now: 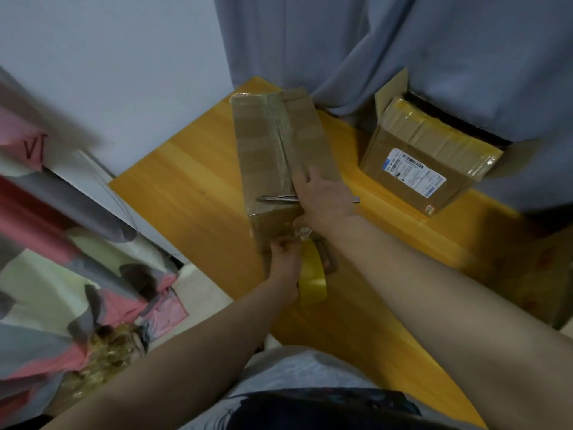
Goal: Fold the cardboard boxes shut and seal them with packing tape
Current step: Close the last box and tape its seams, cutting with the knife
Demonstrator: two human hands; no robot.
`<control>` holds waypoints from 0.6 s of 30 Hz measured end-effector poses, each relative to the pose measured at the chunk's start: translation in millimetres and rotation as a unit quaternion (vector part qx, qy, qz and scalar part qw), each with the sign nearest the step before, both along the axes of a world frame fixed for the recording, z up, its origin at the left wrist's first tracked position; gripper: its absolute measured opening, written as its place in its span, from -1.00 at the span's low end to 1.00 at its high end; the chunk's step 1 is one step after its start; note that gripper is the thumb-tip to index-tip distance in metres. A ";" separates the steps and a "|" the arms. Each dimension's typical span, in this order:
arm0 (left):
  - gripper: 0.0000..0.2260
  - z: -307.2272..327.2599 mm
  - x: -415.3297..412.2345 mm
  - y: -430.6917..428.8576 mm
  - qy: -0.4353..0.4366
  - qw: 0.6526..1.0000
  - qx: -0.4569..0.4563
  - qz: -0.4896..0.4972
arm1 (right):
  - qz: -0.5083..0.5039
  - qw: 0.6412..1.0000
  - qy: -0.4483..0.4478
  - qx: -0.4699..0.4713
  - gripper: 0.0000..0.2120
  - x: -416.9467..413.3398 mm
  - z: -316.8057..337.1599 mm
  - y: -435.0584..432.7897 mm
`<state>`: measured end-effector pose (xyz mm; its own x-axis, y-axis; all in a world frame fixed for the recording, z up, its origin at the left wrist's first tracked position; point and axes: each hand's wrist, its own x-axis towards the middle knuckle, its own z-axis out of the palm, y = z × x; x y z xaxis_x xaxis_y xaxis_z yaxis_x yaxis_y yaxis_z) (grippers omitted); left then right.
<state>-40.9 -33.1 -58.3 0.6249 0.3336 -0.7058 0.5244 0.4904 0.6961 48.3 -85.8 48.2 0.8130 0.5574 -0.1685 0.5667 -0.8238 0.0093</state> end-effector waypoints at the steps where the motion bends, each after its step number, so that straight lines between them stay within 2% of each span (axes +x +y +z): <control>1: -0.82 -1.6 -0.1 -0.2 0.005 1.000 0.012 -0.011 | -0.017 0.997 0.050 0.050 -0.18 3.3 4.4 -4.8; 3: -0.88 -10.6 2.8 1.3 0.022 0.999 0.022 -0.021 | -0.066 0.964 0.166 0.199 -0.20 4.5 17.0 -16.3; 4: -0.89 -16.5 4.9 3.1 0.028 0.999 0.022 -0.025 | -0.083 0.934 0.210 0.276 -0.31 3.2 20.3 -23.0; 6: -0.86 -18.4 6.3 5.0 0.033 0.998 0.021 -0.044 | -0.100 0.886 0.247 0.380 -0.61 -2.0 21.0 -37.4; 7: -0.85 -8.8 4.7 4.7 0.029 0.998 0.021 -0.042 | -0.094 0.882 0.237 0.396 -0.69 -5.0 20.7 -44.8; 9: -0.86 -2.1 3.9 5.1 0.016 0.999 0.005 -0.037 | -0.068 0.903 0.210 0.367 -0.73 -10.4 18.9 -60.8; 11: -0.90 -2.0 4.0 6.5 0.004 0.999 -0.024 -0.024 | -0.037 0.941 0.172 0.290 -0.74 -14.9 15.6 -73.7; 13: -0.95 -3.8 4.4 7.5 0.007 0.999 -0.013 -0.028 | 0.004 0.974 0.109 0.200 -0.74 -17.6 8.9 -82.3; 18: -0.91 -15.3 7.1 8.5 0.014 0.997 0.065 -0.048 | 0.062 0.997 -0.018 0.029 -0.75 -22.0 -5.2 -77.8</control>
